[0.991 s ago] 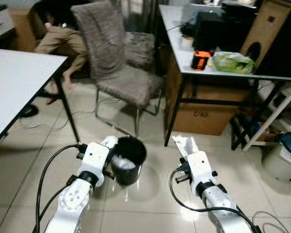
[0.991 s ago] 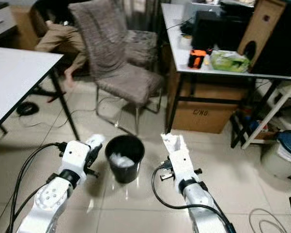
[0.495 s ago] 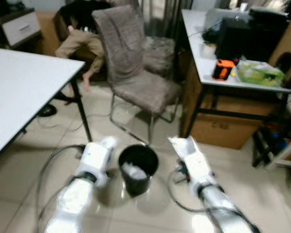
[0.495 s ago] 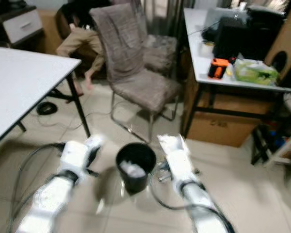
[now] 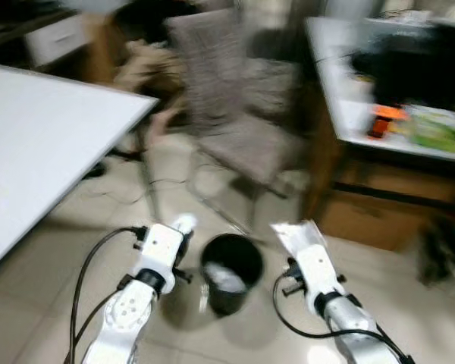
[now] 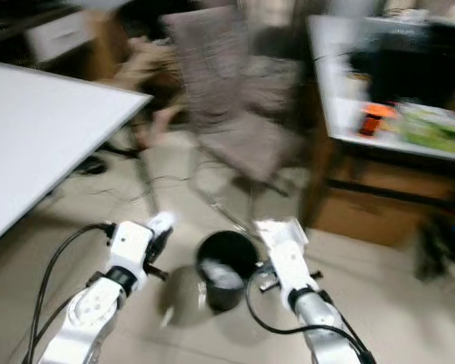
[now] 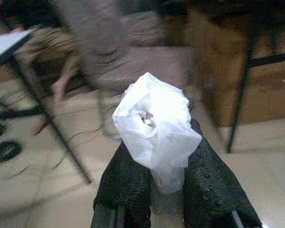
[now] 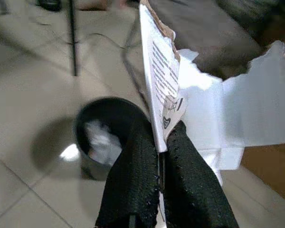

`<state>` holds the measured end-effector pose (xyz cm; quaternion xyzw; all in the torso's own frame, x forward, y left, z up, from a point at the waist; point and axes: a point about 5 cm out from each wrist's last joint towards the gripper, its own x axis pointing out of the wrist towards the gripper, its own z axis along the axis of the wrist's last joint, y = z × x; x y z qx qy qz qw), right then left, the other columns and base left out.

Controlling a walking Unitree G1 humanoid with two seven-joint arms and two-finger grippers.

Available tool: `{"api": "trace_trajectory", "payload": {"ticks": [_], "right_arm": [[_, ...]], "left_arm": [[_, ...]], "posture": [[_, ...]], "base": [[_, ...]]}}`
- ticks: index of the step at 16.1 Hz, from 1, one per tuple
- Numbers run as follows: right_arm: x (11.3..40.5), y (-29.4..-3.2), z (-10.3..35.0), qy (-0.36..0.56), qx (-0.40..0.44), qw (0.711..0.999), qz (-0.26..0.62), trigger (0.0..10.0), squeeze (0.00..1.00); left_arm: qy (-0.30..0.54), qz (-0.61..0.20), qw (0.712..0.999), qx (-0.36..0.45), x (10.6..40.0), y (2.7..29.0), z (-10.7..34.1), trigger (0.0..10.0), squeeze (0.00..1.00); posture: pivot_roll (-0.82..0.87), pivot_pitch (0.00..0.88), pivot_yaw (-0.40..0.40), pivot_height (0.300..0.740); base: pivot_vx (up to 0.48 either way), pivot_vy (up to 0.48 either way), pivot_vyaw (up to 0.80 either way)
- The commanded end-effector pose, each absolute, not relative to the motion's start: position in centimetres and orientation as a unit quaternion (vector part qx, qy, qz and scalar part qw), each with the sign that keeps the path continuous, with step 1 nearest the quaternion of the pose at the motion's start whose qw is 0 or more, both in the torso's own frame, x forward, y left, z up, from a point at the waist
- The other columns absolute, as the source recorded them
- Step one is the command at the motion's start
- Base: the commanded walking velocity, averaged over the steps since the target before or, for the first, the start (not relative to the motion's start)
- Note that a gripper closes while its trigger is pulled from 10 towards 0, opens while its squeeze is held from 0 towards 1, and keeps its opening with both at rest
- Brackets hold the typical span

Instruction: Picking trash to rubbish bin

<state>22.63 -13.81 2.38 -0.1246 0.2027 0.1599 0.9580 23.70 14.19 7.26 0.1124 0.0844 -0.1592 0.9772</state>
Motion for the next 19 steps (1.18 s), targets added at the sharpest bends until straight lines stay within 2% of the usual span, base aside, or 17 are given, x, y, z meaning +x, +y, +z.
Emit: {"api": "trace_trajectory", "payload": {"ticks": [1, 13, 19], "right_arm": [[23.1, -12.8, 3.0, 0.186, -0.115, 0.961, 0.17, 10.0, 0.0], [22.1, -14.0, 1.9, 0.218, -0.121, 0.959, 0.136, 10.0, 0.0], [22.9, -13.8, 1.7, 0.219, -0.13, 0.957, 0.138, 10.0, 0.0]], "left_arm": [[0.085, -0.15, 0.978, 0.121, 23.7, 15.0, 7.3, 10.0, 0.0], [0.09, -0.172, 0.973, 0.121, 23.4, 14.4, 7.0, 10.0, 0.0], [0.091, -0.177, 0.972, 0.122, 23.8, 14.3, 7.2, 10.0, 0.0]], "posture": [[0.01, 0.0, -0.044, 0.74], [-0.01, 0.001, -0.033, 0.74], [-0.01, 0.012, -0.029, 0.74]], "base": [[0.33, 0.0, 0.0], [0.327, 0.0, 0.0], [0.306, 0.0, 0.0]]}}
